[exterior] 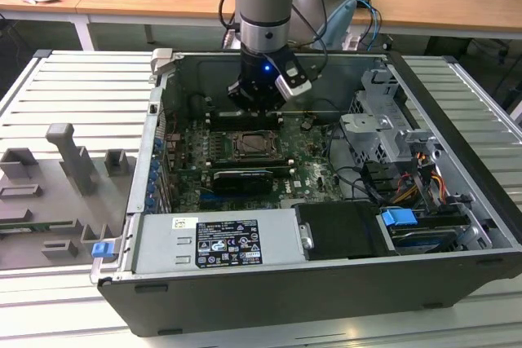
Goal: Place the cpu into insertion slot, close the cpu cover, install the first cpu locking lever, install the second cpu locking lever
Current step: 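Install the first cpu locking lever, then install the second cpu locking lever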
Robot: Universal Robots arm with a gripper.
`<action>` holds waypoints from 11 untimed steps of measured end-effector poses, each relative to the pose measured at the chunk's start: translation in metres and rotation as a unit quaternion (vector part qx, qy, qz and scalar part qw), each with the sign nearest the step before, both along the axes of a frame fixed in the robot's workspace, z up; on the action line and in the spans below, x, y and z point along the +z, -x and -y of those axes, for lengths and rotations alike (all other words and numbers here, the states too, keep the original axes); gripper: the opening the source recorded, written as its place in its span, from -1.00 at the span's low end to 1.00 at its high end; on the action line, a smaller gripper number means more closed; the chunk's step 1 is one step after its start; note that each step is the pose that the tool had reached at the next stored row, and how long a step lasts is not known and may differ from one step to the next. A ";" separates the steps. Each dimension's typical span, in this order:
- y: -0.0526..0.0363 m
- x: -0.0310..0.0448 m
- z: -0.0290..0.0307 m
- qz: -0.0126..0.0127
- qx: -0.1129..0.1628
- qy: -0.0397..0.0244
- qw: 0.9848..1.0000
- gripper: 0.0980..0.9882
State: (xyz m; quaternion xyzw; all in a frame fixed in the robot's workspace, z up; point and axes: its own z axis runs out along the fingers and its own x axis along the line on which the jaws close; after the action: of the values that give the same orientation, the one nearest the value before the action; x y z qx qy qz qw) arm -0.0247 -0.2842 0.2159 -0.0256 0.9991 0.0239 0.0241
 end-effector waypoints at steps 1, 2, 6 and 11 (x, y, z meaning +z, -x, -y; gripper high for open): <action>0.0000 0.0000 0.0010 0.000 0.000 0.000 1.000 -0.98; 0.0000 0.0000 0.0018 0.000 0.000 0.000 1.000 -0.98; 0.0000 0.0000 0.0040 0.000 0.000 0.000 1.000 -0.98; 0.0000 0.0000 0.0090 0.000 0.000 0.000 1.000 -0.98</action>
State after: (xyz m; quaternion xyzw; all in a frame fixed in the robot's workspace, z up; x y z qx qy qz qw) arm -0.0247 -0.2931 0.2160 -0.0256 0.9991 0.0239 0.0241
